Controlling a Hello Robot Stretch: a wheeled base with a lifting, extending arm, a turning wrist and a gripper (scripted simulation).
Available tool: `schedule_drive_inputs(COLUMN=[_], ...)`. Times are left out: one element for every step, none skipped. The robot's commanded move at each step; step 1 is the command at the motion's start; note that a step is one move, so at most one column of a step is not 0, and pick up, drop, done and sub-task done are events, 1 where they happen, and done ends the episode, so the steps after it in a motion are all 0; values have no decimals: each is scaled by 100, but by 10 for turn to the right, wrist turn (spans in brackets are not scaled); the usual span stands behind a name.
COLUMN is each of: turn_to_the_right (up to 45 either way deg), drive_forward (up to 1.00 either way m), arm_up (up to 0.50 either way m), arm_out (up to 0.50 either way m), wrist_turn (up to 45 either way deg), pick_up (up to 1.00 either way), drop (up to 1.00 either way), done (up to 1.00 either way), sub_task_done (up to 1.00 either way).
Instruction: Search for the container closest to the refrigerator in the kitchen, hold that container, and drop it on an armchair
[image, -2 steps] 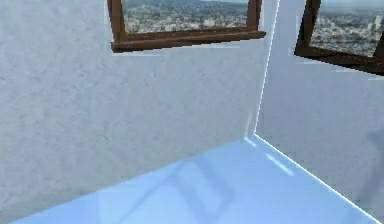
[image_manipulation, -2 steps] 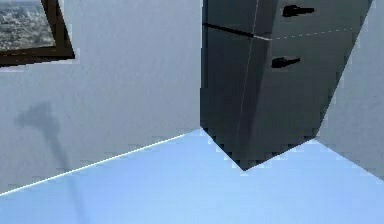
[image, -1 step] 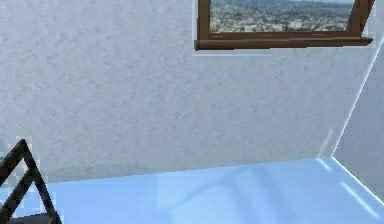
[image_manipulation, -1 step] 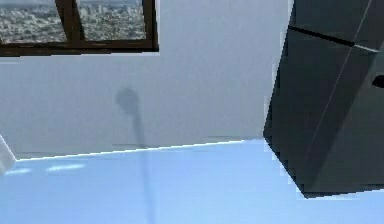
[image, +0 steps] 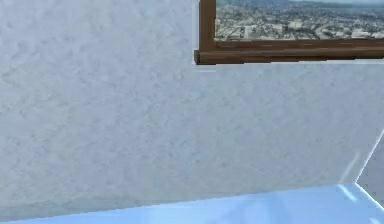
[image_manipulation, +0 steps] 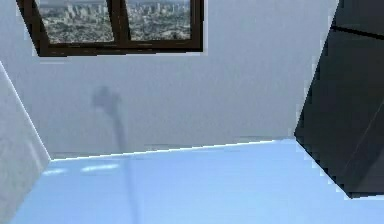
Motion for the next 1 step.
schedule_drive_inputs(turn_to_the_right=[-450], drive_forward=[0], arm_up=[0], arm_out=[0], wrist_turn=[0], pick_up=[0], drop=[0], done=[0], sub_task_done=[0])
